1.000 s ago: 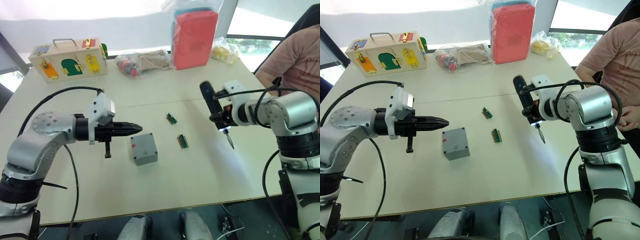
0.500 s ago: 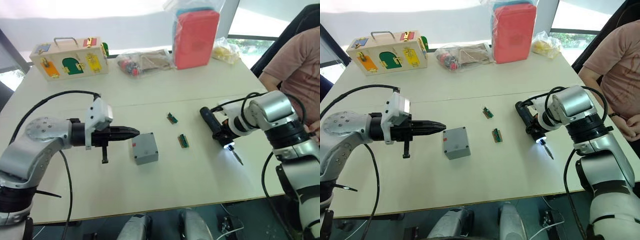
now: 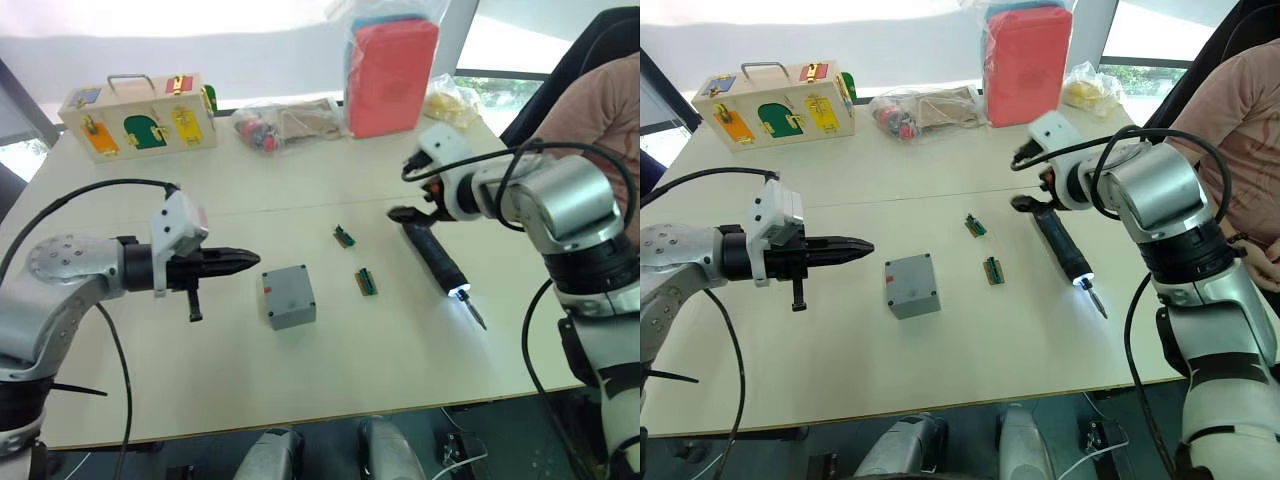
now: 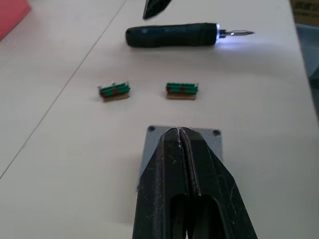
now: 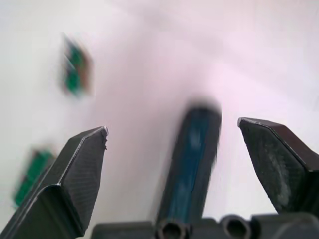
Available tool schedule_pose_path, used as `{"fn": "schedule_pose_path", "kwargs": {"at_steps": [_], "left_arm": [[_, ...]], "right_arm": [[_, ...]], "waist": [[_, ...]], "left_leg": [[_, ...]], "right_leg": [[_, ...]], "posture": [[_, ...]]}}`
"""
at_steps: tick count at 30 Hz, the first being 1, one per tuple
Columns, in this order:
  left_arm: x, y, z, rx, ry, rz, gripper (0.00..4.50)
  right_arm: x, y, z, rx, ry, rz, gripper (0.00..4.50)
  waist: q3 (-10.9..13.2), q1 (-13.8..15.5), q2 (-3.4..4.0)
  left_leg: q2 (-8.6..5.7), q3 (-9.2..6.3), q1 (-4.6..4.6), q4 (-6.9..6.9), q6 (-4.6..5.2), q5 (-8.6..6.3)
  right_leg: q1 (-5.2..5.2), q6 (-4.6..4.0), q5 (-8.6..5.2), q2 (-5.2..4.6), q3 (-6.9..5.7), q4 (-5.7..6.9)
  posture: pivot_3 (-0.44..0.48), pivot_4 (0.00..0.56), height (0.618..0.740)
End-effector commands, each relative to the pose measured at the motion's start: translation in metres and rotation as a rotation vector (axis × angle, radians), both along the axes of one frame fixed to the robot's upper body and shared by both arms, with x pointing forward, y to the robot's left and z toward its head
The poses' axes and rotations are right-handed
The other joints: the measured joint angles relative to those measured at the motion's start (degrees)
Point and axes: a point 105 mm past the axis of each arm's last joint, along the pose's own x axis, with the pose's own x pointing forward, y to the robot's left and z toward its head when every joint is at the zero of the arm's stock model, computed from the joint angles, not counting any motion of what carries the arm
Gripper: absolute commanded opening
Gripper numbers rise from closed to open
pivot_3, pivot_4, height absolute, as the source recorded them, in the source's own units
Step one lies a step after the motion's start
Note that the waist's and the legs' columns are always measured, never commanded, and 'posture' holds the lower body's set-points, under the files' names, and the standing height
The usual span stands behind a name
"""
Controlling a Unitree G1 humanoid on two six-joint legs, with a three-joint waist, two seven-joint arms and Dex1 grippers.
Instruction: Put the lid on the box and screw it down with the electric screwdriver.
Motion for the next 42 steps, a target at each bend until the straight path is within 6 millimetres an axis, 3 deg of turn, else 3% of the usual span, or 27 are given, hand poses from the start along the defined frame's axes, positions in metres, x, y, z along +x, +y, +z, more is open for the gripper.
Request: {"fn": "schedule_pose_path", "kwargs": {"at_steps": [1,3,7,8,9,11,13,18,31,42], "left_arm": [[0.001,0.015,-0.011,0.036,-0.004,0.058,0.00],[0.000,0.019,-0.026,0.049,0.028,0.080,0.00],[-0.001,0.021,-0.044,0.068,0.050,0.098,0.00],[0.000,0.021,-0.050,0.063,0.061,0.109,0.00],[0.001,0.021,-0.053,0.059,0.068,0.116,0.00],[0.002,0.021,-0.056,0.052,0.071,0.123,0.00],[0.005,0.019,-0.067,0.044,0.087,0.130,0.00],[0.011,0.012,-0.084,0.039,0.106,0.116,0.00],[0.040,-0.019,-0.097,0.015,0.108,0.035,0.00],[0.061,-0.042,-0.101,0.005,0.124,-0.047,0.00]], "right_arm": [[-0.011,0.033,0.011,0.115,-0.130,0.197,4.24],[-0.018,0.050,-0.009,0.109,-0.153,0.283,3.81],[-0.030,0.067,-0.042,0.119,-0.115,0.356,2.47],[-0.033,0.072,-0.052,0.120,-0.098,0.369,1.85],[-0.036,0.075,-0.059,0.121,-0.089,0.375,1.59],[-0.037,0.077,-0.063,0.120,-0.088,0.377,0.58],[-0.043,0.083,-0.077,0.116,-0.064,0.398,0.05],[-0.058,0.090,-0.101,0.104,0.004,0.462,0.05],[-0.081,0.103,-0.122,0.078,0.098,0.580,0.05],[-0.097,0.108,-0.123,0.096,0.162,0.619,0.05]], "waist": [[-0.02,-0.03,-0.04],[-0.02,-0.08,-0.05],[0.01,0.17,-0.07],[0.01,0.21,-0.06],[0.01,0.23,-0.06],[0.00,0.19,-0.07],[0.00,0.17,-0.07],[0.00,0.12,-0.09],[-0.03,0.23,-0.13],[-0.06,-0.06,-0.19]], "left_leg": [[0.00,0.00,0.01,0.00,0.00,0.00],[0.00,0.01,0.06,-0.07,0.00,0.00],[0.01,0.01,0.01,0.01,-0.01,0.01],[0.01,0.00,0.02,0.03,-0.01,0.01],[0.01,0.00,0.02,0.05,-0.01,0.01],[0.01,0.00,0.03,0.08,-0.01,0.01],[0.01,-0.01,0.03,0.07,-0.01,0.01],[0.01,-0.01,0.05,0.06,-0.01,0.01],[-0.04,-0.04,0.06,0.12,-0.05,0.03],[-0.06,-0.11,0.06,0.19,-0.04,0.02]], "right_leg": [[0.01,0.00,0.00,0.00,0.01,0.00],[0.02,0.00,0.00,0.00,0.04,-0.01],[0.00,-0.01,0.00,-0.01,0.03,0.04],[0.01,-0.02,0.01,-0.01,0.03,0.05],[0.04,-0.03,0.02,-0.01,0.03,0.04],[0.05,-0.04,0.02,-0.01,0.02,0.06],[0.04,-0.04,0.02,0.00,0.02,0.08],[0.04,-0.04,0.02,0.00,0.01,0.06],[0.06,-0.04,0.03,-0.01,-0.04,0.10],[0.08,-0.04,0.03,-0.01,-0.14,0.14]], "posture": [[0.000,0.150,0.740],[0.000,0.150,0.740],[0.000,0.150,0.740],[0.000,0.150,0.740],[0.000,0.150,0.740],[0.000,0.150,0.740],[0.000,0.150,0.740],[0.000,0.150,0.740],[0.000,0.150,0.740],[0.000,0.150,0.740]]}}
